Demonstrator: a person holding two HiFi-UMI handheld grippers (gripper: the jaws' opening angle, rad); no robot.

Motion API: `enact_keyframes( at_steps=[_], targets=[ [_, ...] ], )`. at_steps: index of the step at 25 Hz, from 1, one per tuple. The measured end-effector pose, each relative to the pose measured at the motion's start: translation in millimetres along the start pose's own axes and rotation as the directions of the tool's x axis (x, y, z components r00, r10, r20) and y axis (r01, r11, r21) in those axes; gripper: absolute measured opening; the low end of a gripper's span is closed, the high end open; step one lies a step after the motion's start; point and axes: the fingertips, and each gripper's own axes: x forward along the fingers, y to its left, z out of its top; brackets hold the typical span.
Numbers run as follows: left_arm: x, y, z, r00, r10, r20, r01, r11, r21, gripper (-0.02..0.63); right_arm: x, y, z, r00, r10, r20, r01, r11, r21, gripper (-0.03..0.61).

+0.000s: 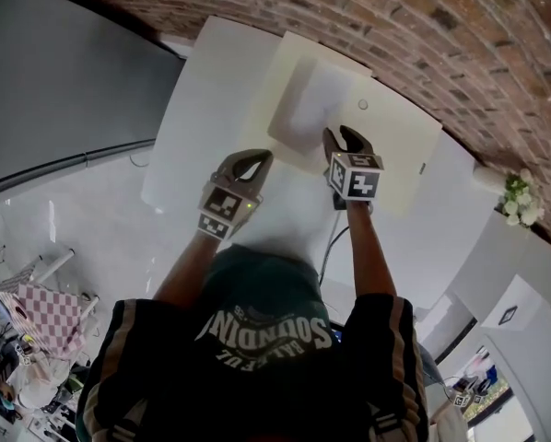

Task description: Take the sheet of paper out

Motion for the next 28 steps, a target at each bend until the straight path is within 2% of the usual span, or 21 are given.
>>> enact_keyframes(
  at_steps=[7,19,25,28],
  targets=[
    [-9.4,9.0,-14.1,0.999,0.038,-0.019,-0.039,0.999,-0.024,0.011,33.1,-13.2,-13.4,0.994,-0.008,-0.108,0.006,1.0,-0.018,0.152],
    [-31.6,22.0,-30.5,0.995,0.093,-0.033,-0.095,0.994,-0.048,0.011,71.4,-25.1,-37.8,0.968,-0.021,-0.25,0.007,0.998,-0.057,0.142],
    [-36.8,23.2,-37.3,0.994,0.098,-0.036,-0.1,0.993,-0.06,0.011,81.9,-26.0,-40.5,0.959,-0.041,-0.281,0.017,0.996,-0.088,0.105],
    [-39.8,23.6,-38.8,0.994,0.099,-0.038,-0.102,0.993,-0.061,0.011,84.2,-27.3,-41.8,0.955,-0.069,-0.29,0.038,0.993,-0.111,0.051]
  ],
)
